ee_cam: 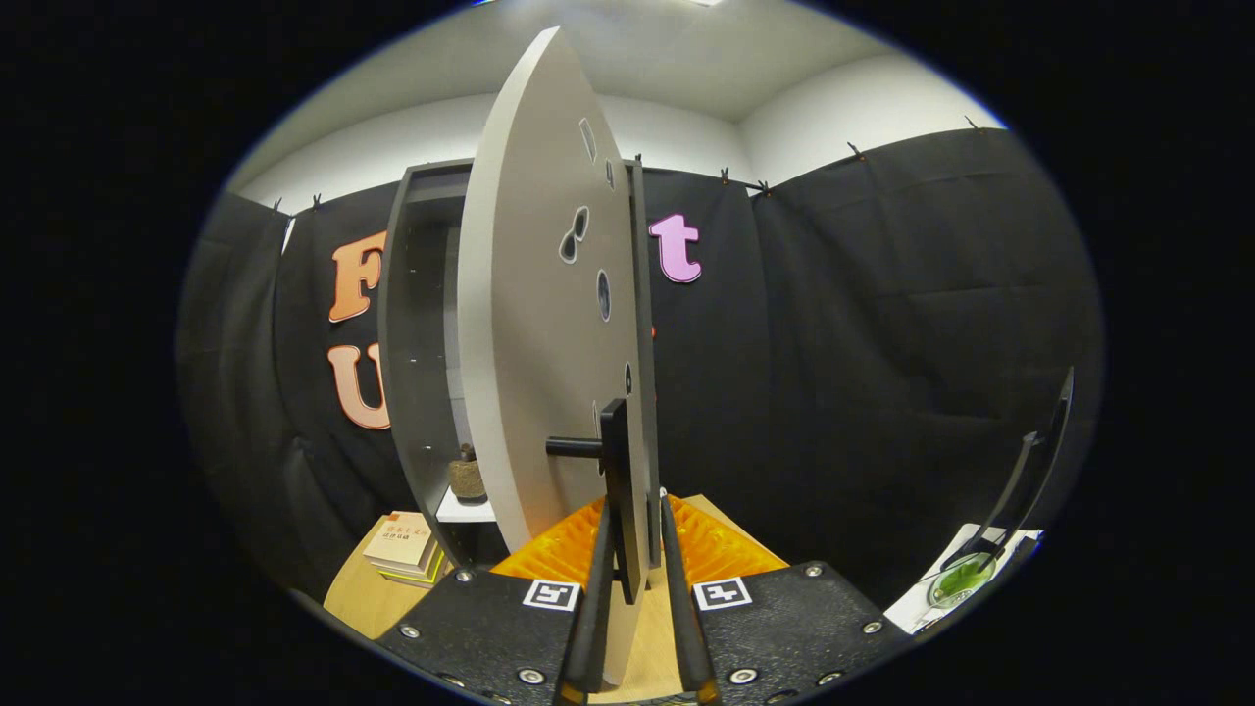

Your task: Open the shoe cabinet door, grab the shoes and put them into the shoe cabinet, then close the shoe cabinet door.

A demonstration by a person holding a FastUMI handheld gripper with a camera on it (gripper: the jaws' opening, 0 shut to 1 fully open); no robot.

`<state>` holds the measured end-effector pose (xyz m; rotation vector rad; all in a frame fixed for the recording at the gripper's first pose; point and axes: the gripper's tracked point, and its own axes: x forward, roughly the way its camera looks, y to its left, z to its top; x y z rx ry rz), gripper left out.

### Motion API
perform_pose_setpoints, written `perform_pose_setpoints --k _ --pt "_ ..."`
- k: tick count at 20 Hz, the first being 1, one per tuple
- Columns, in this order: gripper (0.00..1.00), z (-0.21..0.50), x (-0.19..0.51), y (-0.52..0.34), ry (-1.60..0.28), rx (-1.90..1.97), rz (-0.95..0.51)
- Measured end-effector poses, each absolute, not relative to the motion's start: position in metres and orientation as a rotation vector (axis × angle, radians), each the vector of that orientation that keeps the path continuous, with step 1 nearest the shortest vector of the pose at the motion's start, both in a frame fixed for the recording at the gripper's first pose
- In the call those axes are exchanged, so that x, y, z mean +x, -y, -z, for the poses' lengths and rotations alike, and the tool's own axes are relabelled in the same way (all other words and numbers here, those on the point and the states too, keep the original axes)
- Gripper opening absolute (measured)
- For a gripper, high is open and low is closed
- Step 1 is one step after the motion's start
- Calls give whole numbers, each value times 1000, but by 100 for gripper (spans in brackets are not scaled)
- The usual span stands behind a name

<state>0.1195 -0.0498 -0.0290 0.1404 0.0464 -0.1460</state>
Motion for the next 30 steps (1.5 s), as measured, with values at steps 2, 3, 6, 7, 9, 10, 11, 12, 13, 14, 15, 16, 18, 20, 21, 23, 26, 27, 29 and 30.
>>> perform_pose_setpoints --k 2,3,6,7,9,10,11,12,13,14,15,16,18,20,21,23,26,27,29,30 --pt "28 30 117 58 -45 134 155" --pt "28 31 116 63 -44 130 166" --pt "28 36 114 80 -52 138 197" --pt "28 40 113 82 -63 143 203" --pt "28 46 109 90 -78 141 216" --pt "28 47 108 95 -82 138 224" --pt "28 48 106 98 -87 137 231" --pt "28 48 105 101 -84 134 240" --pt "28 48 104 104 -85 135 245" --pt "28 50 104 106 -88 136 248" --pt "28 50 102 107 -90 139 250" --pt "28 50 101 109 -90 138 254" --pt "28 49 97 112 -86 132 264" --pt "28 49 95 113 -85 125 276" --pt "27 48 93 115 -86 124 282" --pt "27 47 90 116 -84 118 290" --pt "26 50 86 118 -93 103 306" --pt "25 50 84 120 -95 97 312" --pt "24 50 81 117 -104 99 306" --pt "24 50 81 114 -103 99 301"
